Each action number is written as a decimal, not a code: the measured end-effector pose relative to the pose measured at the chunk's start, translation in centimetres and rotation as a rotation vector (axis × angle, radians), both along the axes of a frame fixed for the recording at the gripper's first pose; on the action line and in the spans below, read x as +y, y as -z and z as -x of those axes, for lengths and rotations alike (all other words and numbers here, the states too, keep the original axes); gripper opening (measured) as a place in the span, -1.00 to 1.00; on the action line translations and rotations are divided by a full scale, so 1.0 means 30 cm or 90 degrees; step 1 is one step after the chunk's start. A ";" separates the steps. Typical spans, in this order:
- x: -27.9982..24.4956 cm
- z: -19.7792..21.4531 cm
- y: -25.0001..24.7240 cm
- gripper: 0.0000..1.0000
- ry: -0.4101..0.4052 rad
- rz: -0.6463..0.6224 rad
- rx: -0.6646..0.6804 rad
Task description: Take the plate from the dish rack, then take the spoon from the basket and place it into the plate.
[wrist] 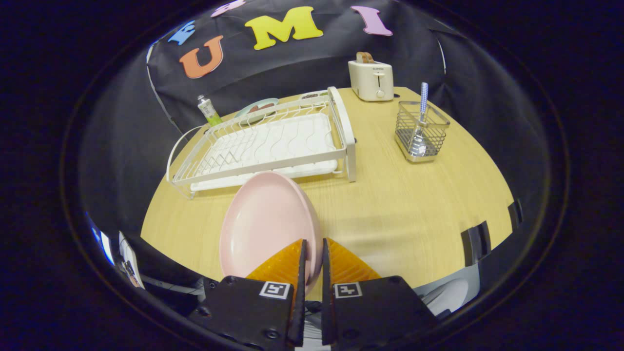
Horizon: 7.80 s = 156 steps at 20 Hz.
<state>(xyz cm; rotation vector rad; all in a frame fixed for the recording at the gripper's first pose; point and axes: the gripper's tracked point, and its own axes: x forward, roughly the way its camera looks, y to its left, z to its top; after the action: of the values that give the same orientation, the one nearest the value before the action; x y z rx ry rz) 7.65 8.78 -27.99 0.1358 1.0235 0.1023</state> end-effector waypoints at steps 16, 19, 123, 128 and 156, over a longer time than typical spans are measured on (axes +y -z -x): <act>-0.169 -0.107 -0.190 1.00 0.038 0.076 -0.289; -0.224 -0.132 -0.204 1.00 0.047 0.098 -0.309; 0.342 0.043 -0.223 -0.26 -0.040 0.056 -0.581; 0.229 0.056 -0.288 1.00 -0.031 0.094 -0.583; -0.270 0.279 -0.816 1.00 0.107 0.147 -0.592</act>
<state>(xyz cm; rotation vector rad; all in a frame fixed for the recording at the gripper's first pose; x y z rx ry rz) -0.74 0.70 -3.52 -0.0431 0.0896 -0.1041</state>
